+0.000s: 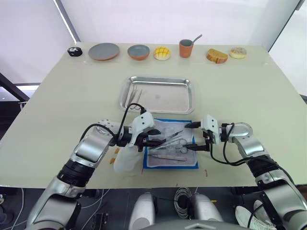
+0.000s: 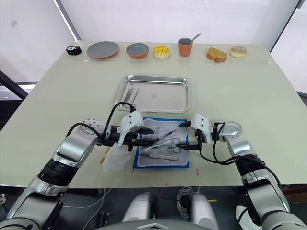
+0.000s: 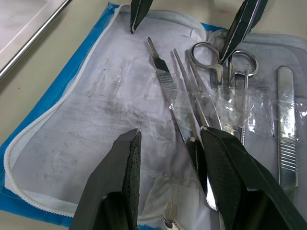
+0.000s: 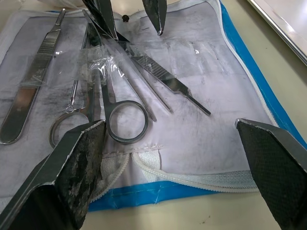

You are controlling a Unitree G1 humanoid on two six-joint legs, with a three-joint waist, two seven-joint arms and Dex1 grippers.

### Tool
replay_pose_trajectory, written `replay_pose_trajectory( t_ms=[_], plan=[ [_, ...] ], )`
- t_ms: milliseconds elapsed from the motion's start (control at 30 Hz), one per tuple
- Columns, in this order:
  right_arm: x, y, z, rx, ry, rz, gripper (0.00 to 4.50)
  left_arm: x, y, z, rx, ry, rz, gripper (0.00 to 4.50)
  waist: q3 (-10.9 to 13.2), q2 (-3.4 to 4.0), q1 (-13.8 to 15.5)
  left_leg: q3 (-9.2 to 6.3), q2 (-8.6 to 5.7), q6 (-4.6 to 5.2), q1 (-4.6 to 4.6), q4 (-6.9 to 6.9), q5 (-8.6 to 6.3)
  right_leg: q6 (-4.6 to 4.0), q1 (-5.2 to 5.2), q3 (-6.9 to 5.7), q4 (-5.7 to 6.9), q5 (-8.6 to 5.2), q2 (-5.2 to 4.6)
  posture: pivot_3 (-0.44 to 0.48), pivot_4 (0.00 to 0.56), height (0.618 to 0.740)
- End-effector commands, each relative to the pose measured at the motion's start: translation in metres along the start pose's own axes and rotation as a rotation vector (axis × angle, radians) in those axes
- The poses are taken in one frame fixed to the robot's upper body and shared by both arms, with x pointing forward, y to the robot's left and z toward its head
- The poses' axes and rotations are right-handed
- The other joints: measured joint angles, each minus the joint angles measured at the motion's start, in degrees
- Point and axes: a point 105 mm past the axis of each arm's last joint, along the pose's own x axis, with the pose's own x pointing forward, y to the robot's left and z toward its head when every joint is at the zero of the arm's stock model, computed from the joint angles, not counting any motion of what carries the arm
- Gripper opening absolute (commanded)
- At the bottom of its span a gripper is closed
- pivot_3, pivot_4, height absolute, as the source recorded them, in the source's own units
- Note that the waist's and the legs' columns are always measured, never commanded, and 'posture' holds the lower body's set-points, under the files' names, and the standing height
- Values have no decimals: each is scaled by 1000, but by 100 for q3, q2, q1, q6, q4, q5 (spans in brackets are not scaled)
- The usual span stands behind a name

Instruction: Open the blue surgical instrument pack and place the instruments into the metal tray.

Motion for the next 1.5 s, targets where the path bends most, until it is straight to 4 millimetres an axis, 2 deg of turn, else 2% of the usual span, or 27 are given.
replay_pose_trajectory(
  t_ms=[33,733,867,900,967,1500],
  plan=[
    [-2,17,-40,116,132,29,4500,-2,-1,5,37,6,-12,2107,0,0,0,0,0,0,0,0,0,0,0,0,0,0,0,0,150,740],
    [0,17,-39,114,131,31,4500,10,5,-8,89,119,23,2107,-1,0,1,0,0,0,1,0,0,0,0,1,0,0,1,0,150,740],
    [0,17,-39,115,132,30,4500,10,8,-9,91,132,10,996,-6,3,2,1,0,0,3,0,0,0,1,2,1,0,1,0,150,740],
    [0,17,-40,115,132,29,4500,10,9,-9,94,134,10,289,-6,3,1,1,0,0,3,0,0,0,1,2,1,0,1,0,150,740],
    [0,18,-40,116,133,30,4500,9,13,-10,111,147,8,46,-8,5,1,1,0,0,4,0,0,0,1,2,1,0,2,0,150,740],
    [5,20,-40,125,126,23,4500,1,28,1,125,146,-52,46,-11,9,-15,1,1,0,7,0,0,0,2,5,3,0,6,0,150,740]
  ],
)
